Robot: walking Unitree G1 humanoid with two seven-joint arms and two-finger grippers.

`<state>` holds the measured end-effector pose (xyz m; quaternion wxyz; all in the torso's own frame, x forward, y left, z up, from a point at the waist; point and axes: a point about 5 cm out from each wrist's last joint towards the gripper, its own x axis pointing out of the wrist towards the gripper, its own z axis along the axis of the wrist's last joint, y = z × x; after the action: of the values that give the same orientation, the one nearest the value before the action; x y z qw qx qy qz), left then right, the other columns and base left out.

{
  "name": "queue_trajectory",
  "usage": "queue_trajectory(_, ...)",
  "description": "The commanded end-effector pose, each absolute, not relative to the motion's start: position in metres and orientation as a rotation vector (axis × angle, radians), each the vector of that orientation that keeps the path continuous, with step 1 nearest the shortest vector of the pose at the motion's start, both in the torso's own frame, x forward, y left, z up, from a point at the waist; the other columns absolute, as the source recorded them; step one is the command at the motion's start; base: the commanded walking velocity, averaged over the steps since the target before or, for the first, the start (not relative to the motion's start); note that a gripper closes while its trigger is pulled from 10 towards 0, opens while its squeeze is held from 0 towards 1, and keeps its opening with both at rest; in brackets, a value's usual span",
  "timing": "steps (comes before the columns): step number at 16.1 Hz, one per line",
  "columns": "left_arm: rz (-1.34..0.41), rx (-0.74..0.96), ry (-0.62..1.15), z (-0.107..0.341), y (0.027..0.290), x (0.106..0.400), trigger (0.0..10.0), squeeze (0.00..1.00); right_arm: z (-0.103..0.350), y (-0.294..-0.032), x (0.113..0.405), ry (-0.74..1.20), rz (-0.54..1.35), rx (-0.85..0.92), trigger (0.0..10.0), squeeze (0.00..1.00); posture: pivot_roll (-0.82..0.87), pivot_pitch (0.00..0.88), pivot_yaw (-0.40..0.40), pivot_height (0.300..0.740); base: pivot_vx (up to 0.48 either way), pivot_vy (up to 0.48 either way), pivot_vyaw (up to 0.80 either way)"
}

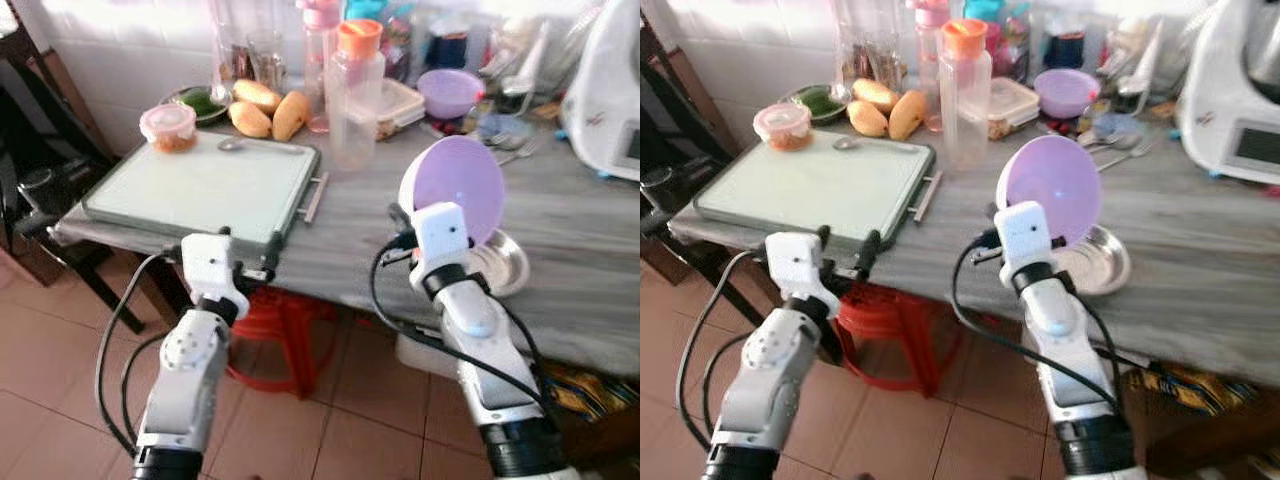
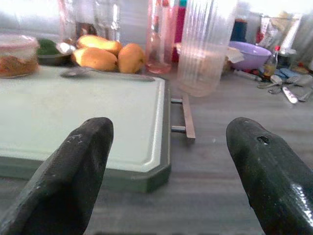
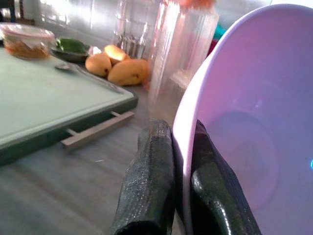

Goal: Setting the table

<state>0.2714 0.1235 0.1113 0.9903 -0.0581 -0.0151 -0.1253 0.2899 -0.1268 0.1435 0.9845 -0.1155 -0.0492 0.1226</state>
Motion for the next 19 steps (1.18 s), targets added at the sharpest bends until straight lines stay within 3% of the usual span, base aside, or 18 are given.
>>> queue_trajectory(1, -0.250, -0.108, -0.045, 0.115, 0.126, 0.271, 10.0, 0.00, 0.146, -0.125, 0.291, -0.103, 0.240, -0.222, 10.0, 0.00, -0.03, 0.000, 0.045, 0.740, 0.000, 0.000, 0.00)
queue_trajectory(11, -0.246, -0.102, -0.028, 0.113, 0.130, 0.267, 10.0, 0.00, 0.139, -0.139, 0.301, -0.026, 0.174, -0.247, 10.0, 0.00, -0.02, 0.000, 0.049, 0.740, 0.000, 0.000, 0.00)
queue_trajectory(19, -0.242, -0.082, 0.021, 0.108, 0.134, 0.259, 10.0, 0.00, 0.137, -0.141, 0.332, 0.132, 0.290, -0.310, 10.0, 0.00, -0.01, 0.032, 0.050, 0.740, 0.000, 0.000, 0.00)
